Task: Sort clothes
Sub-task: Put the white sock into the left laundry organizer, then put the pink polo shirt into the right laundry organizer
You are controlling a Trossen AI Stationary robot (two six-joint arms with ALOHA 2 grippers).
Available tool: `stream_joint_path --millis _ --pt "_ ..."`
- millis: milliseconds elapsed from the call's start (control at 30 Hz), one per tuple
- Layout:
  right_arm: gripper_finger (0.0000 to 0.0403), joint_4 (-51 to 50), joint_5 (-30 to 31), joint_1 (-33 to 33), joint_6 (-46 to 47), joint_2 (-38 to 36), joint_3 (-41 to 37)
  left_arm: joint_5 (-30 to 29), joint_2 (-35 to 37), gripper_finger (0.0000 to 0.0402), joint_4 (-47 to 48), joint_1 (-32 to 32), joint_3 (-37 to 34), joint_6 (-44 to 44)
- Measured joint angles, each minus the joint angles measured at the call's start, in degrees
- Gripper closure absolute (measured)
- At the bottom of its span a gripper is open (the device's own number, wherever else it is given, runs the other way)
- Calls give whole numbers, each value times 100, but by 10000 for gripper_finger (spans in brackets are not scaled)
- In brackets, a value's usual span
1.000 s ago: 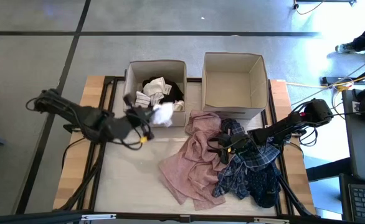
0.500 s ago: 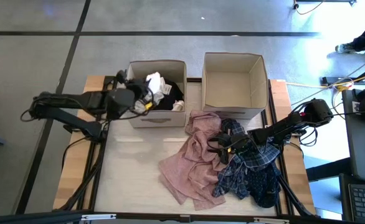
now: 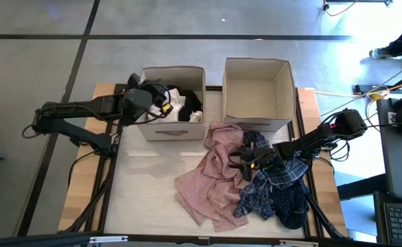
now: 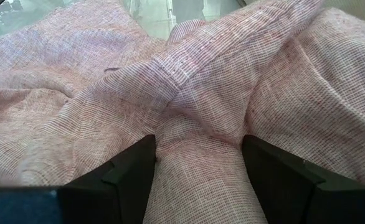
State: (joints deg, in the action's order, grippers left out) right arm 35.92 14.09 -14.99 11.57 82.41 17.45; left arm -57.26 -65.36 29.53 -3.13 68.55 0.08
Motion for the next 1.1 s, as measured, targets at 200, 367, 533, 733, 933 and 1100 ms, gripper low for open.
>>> stream_joint_path --millis 200,367,533,733,933,1100 --pt "160 -4 1 1 -2 0 0 375 61 224 40 731 0 -415" --pt "160 -135 -2 -1 -24 0 7 542 52 222 -34 1690 -305 -656" --pt "160 -131 0 -1 -26 0 12 534 48 221 -479 2448 -1037 -1200" --pt "160 -38 0 -1 -31 0 17 526 44 221 -2426 3151 -2155 -966" --pt "160 -12 0 1 -12 0 17 523 43 221 -4456 3508 -3142 -369" --pt "160 2 -235 1 179 -1 17 544 6 221 -5820 3621 -3816 -110"
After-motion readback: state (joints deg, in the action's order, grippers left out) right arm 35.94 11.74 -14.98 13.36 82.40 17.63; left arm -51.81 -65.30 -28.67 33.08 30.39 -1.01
